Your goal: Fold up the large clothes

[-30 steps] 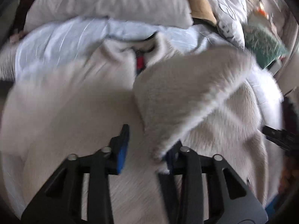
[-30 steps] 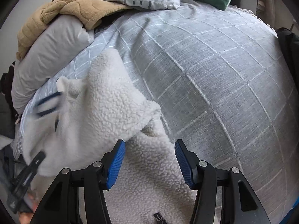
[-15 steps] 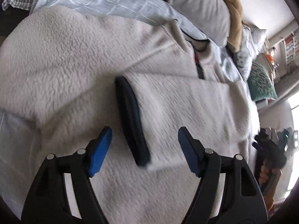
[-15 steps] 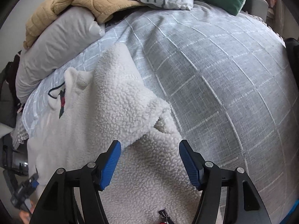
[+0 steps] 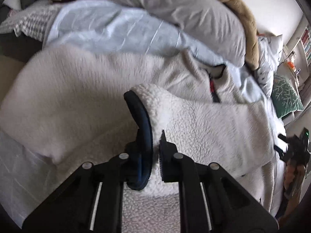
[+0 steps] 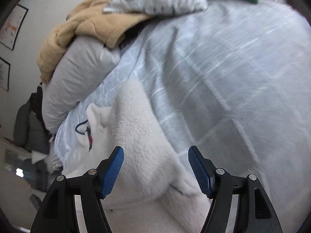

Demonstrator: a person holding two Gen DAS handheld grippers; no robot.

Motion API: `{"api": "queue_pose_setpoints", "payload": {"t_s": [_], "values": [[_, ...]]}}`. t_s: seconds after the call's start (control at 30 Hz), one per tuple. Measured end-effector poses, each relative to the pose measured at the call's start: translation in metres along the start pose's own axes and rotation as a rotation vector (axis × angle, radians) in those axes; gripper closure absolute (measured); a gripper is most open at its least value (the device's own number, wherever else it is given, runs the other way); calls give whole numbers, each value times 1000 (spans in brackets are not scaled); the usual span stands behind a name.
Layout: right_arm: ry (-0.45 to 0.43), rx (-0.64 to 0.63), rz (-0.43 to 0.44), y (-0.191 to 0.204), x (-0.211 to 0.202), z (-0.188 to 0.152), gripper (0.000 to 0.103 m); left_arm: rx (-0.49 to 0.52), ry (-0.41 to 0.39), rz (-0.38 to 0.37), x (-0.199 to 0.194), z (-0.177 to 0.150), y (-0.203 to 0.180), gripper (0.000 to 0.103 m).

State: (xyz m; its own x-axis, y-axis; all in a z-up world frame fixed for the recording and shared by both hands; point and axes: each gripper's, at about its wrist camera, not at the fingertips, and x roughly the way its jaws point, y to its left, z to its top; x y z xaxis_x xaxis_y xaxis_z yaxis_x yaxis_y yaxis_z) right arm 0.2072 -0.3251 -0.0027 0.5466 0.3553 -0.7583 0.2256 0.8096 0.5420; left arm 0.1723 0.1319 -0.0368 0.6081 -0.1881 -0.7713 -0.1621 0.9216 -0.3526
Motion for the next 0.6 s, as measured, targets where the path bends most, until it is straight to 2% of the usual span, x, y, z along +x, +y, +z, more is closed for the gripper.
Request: {"api": "queue_pose_setpoints", "payload": {"t_s": [0.07,0.17,0.2,0.27,0.3,0.33,0.37,0.43,0.47,0.5,0.53,0.6], "values": [[55,-16,-13,3,29,14,32,-16,22,-1,6,0,5,88],[82,-19,-40,6,62,33,36,-34,33,-13,10,1,8,88],[89,-7,-23,4,68,37,41,-34,33,-14,12,1,8,88],[107,35,57,3,84,46,56,-21,33,-6,15,0,6,88],[115,38,73,5,89,47,71,-11,30,-3,16,0,4,88],[110,27,54,8,91,47,83,-3,26,-4,17,0,3,88],[52,1,-16,15,85,44,85,3,16,-15,17,0,1,88],[-66,-46,-46,28,62,39,88,4,-20,-56,13,2,-3,88],[-168,-85,-58,36,41,34,89,14,-44,-91,10,3,-6,88],[-222,-100,-73,38,32,32,89,28,-57,-108,9,3,-9,88],[-248,-110,-103,39,30,32,89,45,-59,-96,12,3,-13,88],[-211,-137,-166,38,46,34,89,80,-28,-44,27,1,-16,88]]}}
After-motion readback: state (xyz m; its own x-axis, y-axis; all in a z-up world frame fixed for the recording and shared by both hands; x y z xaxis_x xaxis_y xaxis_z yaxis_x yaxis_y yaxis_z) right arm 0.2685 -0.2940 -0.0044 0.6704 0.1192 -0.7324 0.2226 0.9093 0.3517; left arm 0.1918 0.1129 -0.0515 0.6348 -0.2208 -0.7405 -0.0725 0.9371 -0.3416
